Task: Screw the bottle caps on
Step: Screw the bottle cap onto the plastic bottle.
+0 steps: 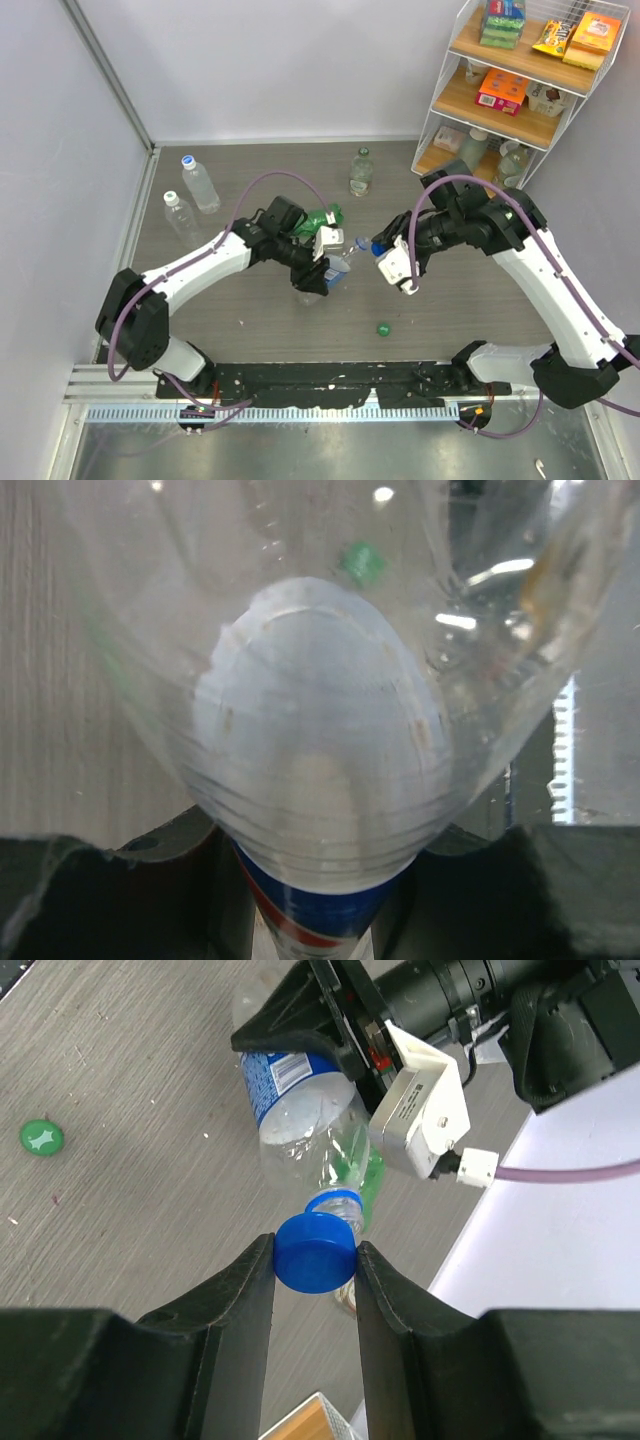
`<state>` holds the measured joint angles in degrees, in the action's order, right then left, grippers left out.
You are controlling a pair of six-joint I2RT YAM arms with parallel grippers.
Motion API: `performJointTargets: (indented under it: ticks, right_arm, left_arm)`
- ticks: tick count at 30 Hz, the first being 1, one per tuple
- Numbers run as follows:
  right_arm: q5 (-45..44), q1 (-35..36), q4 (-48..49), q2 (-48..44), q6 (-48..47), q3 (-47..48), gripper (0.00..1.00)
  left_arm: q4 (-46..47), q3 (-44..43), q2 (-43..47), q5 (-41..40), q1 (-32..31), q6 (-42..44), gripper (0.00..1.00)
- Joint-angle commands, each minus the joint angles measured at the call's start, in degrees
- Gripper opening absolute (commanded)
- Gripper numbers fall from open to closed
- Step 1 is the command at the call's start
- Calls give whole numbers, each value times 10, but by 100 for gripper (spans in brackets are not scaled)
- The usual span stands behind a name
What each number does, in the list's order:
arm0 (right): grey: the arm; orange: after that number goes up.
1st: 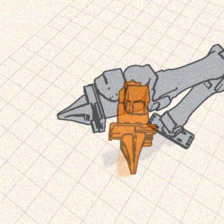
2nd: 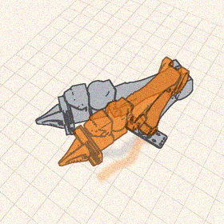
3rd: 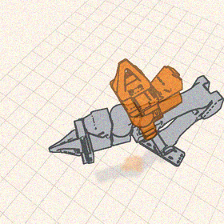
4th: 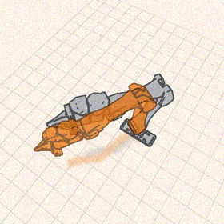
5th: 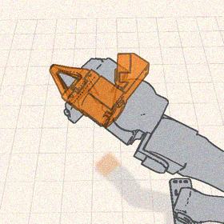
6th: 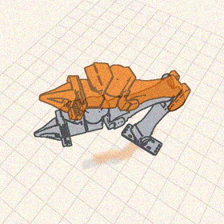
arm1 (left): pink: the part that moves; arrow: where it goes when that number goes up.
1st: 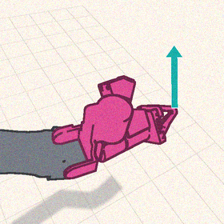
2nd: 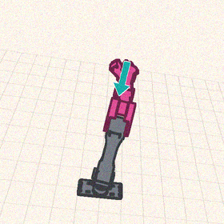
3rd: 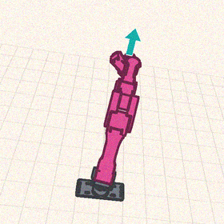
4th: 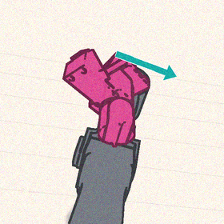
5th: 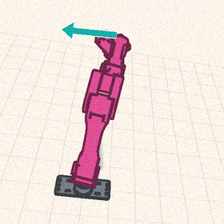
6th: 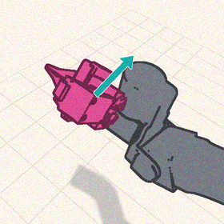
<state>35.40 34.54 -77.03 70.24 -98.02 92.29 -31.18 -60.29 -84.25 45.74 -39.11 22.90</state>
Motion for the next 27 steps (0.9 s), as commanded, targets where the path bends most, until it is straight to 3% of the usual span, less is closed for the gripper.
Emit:
performJointTargets:
  ticks: [1,5,15,20,27]
  right_arm:
    - [28,1,-91,23,-16,6,2]
    - [28,2,-91,40,2,19,3]
    - [68,5,-91,46,-9,13,3]
    - [70,10,-92,52,0,13,2]
    - [83,15,-92,66,4,22,3]
  left_arm:
    - [-70,-44,-6,1,-3,121,9]
    - [-59,-32,22,-2,-4,154,7]
    - [-49,-46,8,-17,-8,136,7]
    - [5,-22,52,-7,-11,123,6]
    - [-20,-22,76,-19,-21,138,7]
